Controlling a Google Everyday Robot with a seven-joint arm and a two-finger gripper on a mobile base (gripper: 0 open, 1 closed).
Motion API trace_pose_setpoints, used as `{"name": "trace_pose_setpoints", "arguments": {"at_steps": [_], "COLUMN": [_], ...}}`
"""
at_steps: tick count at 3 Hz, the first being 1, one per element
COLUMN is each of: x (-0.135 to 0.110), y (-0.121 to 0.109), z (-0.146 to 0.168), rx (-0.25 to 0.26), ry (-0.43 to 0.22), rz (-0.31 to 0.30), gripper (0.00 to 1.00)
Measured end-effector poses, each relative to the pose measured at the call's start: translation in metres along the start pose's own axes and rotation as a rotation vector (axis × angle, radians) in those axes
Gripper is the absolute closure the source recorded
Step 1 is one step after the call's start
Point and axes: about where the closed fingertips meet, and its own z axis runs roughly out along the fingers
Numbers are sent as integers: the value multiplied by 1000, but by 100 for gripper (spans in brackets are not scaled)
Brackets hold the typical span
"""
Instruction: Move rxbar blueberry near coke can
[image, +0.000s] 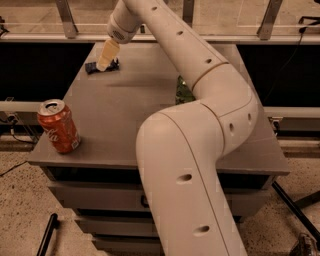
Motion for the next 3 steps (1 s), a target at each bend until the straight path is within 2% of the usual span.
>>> {"name": "trace_pose_setpoints", "arguments": {"at_steps": [1,3], "x": [13,35], "y": [11,17], "z": [16,45], "rx": [-42,-107], "ry": [20,-1], "rz": [43,152], "gripper": [0,0]}}
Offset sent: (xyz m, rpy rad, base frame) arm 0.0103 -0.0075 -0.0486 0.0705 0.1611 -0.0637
